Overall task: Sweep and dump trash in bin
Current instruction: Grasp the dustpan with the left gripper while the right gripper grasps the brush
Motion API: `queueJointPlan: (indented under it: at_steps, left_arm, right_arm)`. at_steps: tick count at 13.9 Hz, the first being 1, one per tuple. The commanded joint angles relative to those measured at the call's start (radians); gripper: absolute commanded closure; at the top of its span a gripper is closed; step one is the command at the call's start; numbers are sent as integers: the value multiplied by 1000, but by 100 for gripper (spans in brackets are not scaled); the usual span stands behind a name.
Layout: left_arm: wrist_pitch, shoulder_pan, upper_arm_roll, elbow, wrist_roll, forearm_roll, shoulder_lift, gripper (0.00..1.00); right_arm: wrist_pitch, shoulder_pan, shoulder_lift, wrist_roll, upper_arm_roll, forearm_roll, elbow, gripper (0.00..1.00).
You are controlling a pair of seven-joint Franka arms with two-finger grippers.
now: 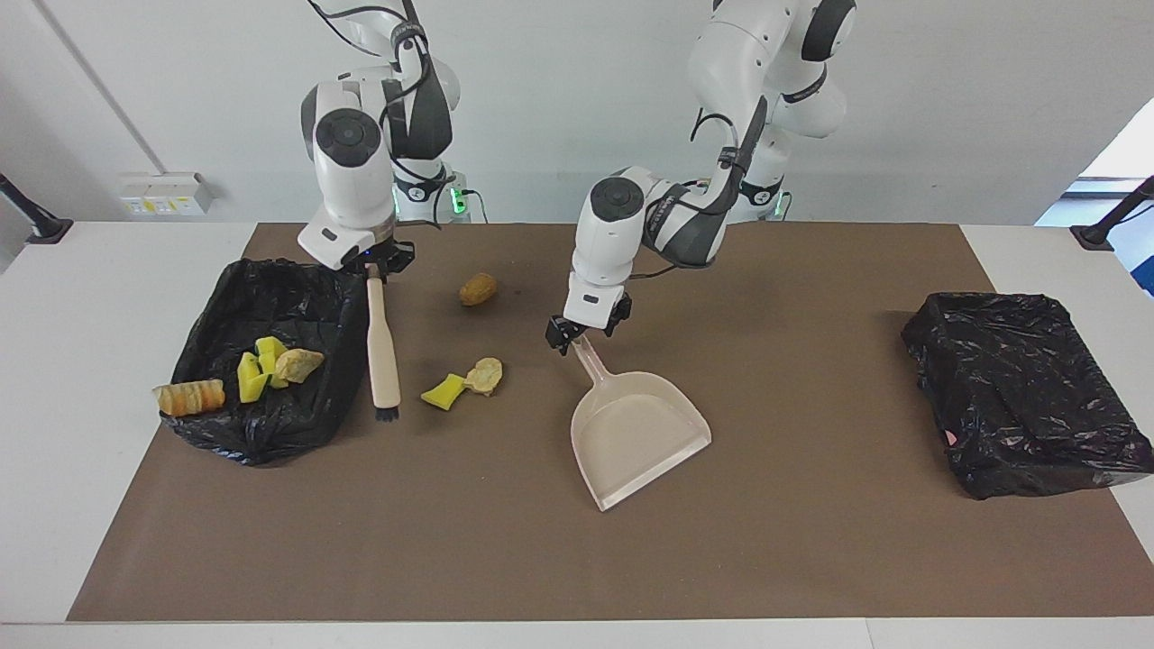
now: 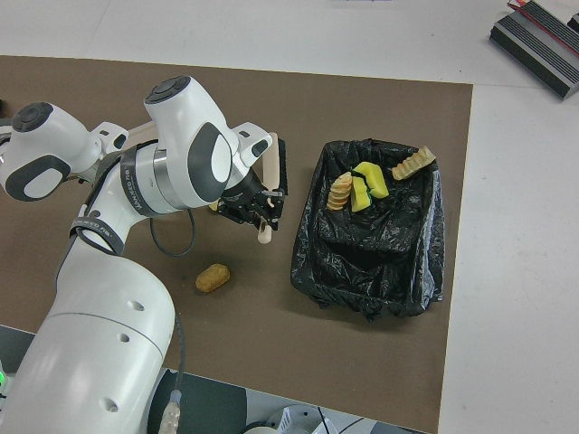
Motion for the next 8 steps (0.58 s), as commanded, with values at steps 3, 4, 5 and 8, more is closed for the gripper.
queueJointPlan:
  at_steps: [3,4,5,8]
  left_arm:
    - [-100,-6,24,84,-8,7,2,31]
    - [-98,-6,24,83,-8,7,2,42]
    - [-98,-6,25,81,-8,7,0,49]
    - [-91,0,24,75,-5,24,2,86]
  right_arm:
    - [8,25,46,84,20,32,-7,100]
    - [12,36,42,85,20,61,-20,100]
    - [9,50,37,83,21,92,-23,100]
    - [-4,114,32,89,21,175,-36,100]
